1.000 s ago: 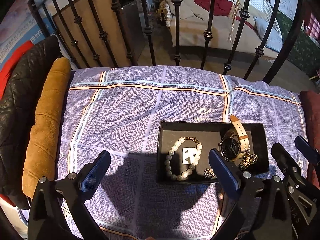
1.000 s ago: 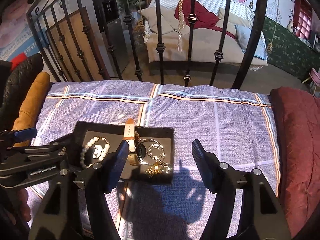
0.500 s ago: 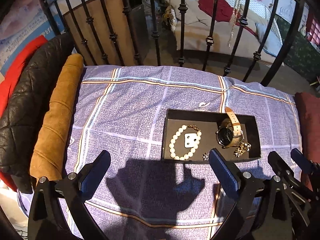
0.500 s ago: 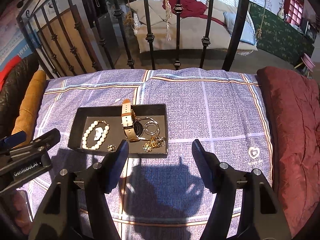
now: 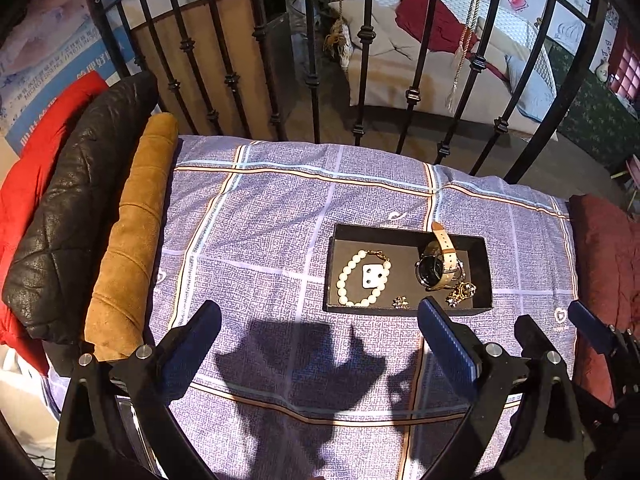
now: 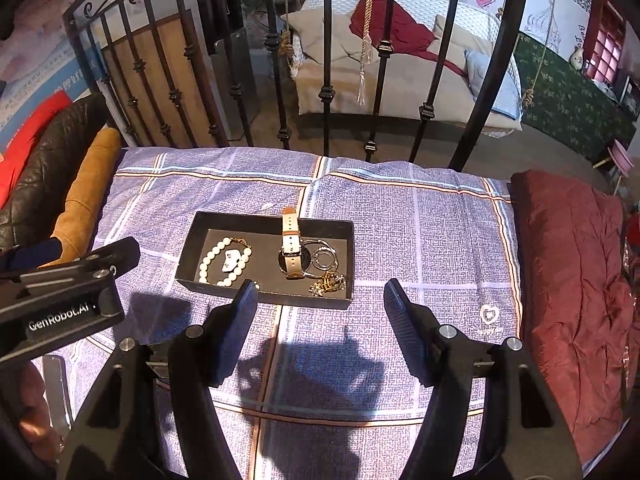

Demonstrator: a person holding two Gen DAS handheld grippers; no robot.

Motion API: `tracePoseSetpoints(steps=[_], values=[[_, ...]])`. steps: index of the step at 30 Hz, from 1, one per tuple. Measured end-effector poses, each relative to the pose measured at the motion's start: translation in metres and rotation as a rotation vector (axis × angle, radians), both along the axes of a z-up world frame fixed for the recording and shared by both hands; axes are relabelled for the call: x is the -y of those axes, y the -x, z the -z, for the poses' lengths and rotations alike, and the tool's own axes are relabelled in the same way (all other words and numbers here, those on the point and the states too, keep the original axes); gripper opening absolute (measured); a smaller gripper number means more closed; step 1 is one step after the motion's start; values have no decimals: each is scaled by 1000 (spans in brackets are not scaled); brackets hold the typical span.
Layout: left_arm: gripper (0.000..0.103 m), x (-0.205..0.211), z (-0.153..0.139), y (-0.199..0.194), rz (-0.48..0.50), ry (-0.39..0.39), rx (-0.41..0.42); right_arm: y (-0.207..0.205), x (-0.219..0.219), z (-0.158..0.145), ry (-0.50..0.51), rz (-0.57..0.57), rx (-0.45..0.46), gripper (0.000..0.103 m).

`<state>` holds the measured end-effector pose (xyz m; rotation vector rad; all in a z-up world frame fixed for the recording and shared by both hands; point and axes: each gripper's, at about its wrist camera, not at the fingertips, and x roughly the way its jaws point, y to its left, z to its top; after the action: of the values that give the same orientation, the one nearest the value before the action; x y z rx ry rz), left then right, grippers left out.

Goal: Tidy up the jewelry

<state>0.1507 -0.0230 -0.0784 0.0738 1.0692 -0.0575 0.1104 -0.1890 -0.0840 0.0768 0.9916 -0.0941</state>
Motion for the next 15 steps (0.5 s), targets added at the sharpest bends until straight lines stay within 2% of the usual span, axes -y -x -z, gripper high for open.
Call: tracePoseSetpoints(steps=[15], values=[[96, 3, 2, 0, 32, -22, -8, -7, 4, 0, 11, 22, -18, 66]])
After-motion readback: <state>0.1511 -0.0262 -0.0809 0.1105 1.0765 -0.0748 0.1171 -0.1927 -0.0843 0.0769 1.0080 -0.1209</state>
